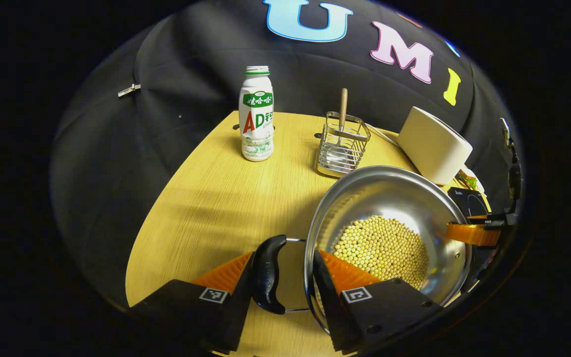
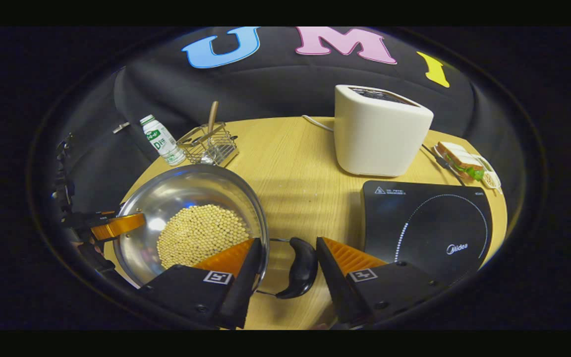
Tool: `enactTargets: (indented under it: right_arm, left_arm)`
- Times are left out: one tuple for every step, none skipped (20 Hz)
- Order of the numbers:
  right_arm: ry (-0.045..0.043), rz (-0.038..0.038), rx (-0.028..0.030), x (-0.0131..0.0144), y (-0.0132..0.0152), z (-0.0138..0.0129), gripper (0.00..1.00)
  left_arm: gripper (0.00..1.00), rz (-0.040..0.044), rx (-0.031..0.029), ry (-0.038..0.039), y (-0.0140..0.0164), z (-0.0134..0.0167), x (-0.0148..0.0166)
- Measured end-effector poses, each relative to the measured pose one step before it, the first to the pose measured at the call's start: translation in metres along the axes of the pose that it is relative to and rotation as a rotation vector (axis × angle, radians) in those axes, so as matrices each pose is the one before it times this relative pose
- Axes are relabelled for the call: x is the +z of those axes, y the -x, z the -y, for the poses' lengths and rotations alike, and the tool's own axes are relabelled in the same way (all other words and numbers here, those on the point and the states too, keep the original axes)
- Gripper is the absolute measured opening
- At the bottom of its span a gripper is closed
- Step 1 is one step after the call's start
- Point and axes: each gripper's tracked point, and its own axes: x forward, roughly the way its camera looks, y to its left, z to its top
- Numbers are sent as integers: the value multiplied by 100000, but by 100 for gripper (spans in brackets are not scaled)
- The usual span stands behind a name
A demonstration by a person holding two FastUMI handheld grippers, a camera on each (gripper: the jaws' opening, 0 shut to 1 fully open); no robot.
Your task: First push the handle of the pot to place it horizontally, then grasp the pot with both hands and set it on the induction cooktop.
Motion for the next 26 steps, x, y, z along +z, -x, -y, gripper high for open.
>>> enactTargets:
  right_arm:
    - [590,-1263,-203,-590,-238,-70,70]
    - [804,-979,-1043,-323,-136,256,70]
    - [-635,1327,7,-226,-305,67,70]
    - [-1141,-277,-222,447,319,13,66]
    - [-864,-732,482,-17,22,-80,64]
    - [-1736,-809,415,73,64,52,64]
    - [-1109,-1340,565,-63,-171,36,61]
    - [40,-768,432,45,298,-39,54]
    - [1345,-244,91,44,247,65,57]
    - [773,29,-121,-104,344,197,53]
    - [-259,202,-51,135,587,311,57]
    - [-195,178,160,70,521,172,57]
    - [713,222,626,247,694,185,57]
    - [624,412,733,260,739,53,57]
    - [57,243,424,328,762,333,53]
    - [-146,137,656,170,710,425,57]
    - [351,-85,270,262,716,461,57]
    - [292,704,-18,272,839,499,57]
    - [674,584,-395,305,796,666,57]
    - [379,744,-448,251,807,658,57]
    - [266,228,-513,176,841,796,57]
    - [-130,87,-436,75,729,761,57]
    - [-208,427,-382,218,706,802,57]
    - [48,207,-392,-21,634,833,57]
    - [-244,167,-315,69,527,899,57]
    - [-376,566,-233,-33,578,952,57]
  left_arm:
    - [70,45,-187,18,-55,3,28]
    - [69,102,-145,151,-126,28,11]
    - [68,318,-104,40,90,29,37]
    - [68,-304,-211,277,-32,35,-163]
    - [66,448,7,296,221,-15,128]
    - [65,-538,-124,52,91,81,-153]
    - [62,246,-67,326,114,60,17]
    - [61,-453,-113,1073,-156,168,-179]
    - [59,-378,-188,807,208,274,-91]
    - [59,-130,143,266,226,218,-97]
    - [58,63,118,-288,467,261,91]
    - [58,-261,226,-403,705,318,65]
    - [58,24,402,-407,637,343,309]
    - [58,159,377,-593,678,509,255]
    - [58,353,139,-98,609,465,280]
    - [58,-199,139,-4,729,557,204]
    - [58,-333,-149,453,678,698,136]
    - [58,-430,-51,311,605,720,8]
    - [58,-516,-244,412,459,795,48]
    - [58,162,-399,-40,508,836,83]
    - [58,-199,-510,99,576,891,116]
    - [58,-261,-557,5,396,774,-153]
    - [58,-318,-502,49,300,967,156]
    - [58,-527,-551,45,95,1263,208]
    - [58,-152,-451,-113,163,1047,77]
    - [58,-155,-526,-536,205,1017,64]
